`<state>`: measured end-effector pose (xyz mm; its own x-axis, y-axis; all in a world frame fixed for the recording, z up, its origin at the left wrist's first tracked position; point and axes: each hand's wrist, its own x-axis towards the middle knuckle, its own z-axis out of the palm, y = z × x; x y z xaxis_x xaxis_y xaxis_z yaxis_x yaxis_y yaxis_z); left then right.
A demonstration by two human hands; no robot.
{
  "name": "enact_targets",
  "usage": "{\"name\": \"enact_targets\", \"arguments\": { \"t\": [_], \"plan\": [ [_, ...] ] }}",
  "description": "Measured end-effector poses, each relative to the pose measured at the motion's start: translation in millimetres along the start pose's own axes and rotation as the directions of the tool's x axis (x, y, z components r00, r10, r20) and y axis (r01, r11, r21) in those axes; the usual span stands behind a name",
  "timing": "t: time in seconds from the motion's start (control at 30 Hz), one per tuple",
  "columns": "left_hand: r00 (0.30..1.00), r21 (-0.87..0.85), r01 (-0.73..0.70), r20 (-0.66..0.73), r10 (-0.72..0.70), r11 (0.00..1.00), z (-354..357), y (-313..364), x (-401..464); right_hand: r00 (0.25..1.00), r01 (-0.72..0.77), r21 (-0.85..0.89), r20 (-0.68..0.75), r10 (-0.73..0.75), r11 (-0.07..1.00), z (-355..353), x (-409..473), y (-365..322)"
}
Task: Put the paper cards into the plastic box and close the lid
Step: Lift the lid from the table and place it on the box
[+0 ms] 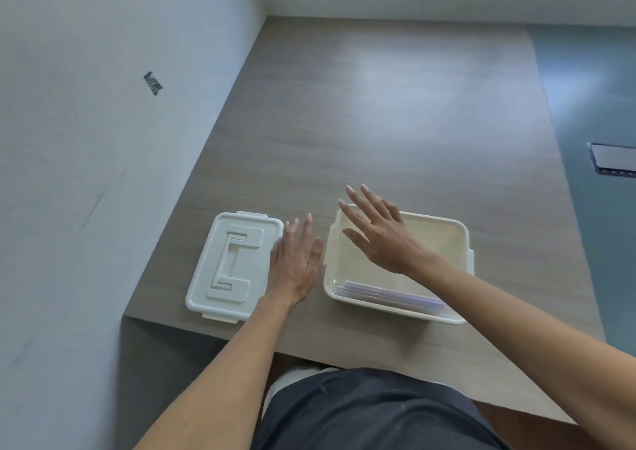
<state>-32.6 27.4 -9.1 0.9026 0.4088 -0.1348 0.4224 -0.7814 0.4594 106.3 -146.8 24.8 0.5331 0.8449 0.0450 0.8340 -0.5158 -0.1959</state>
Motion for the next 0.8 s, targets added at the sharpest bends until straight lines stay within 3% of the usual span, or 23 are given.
{"name": "enact_targets", "arguments": {
  "t": [0.37,0.53,0.63,0.7,0.8],
  "plan": [
    [0.925,0.103,0.38,-0.053,-0.376,0.919,-26,-78,-48,0.951,0.194,0.014,0.242,-0.192,0.981,30,110,-70],
    [0.836,-0.024,0.549,0.027,-0.548,0.835,-20,-108,-78,0.875,0.115,0.1,0.461,-0.148,0.988,64,156,-96],
    [0.736,-0.22,0.673,0.102,-0.669,0.706,-14,-115,-94,0.826,0.036,0.12,0.555,-0.097,0.992,84,175,-104],
    [0.666,-0.423,0.718,0.191,-0.721,0.552,-11,-116,-100,0.797,-0.035,0.137,0.601,-0.055,0.99,97,183,-108],
    [0.618,-0.687,0.641,0.198,-0.761,0.342,-9,-113,-97,0.792,-0.07,0.163,0.609,-0.044,0.984,108,188,-114]
  ]
}}
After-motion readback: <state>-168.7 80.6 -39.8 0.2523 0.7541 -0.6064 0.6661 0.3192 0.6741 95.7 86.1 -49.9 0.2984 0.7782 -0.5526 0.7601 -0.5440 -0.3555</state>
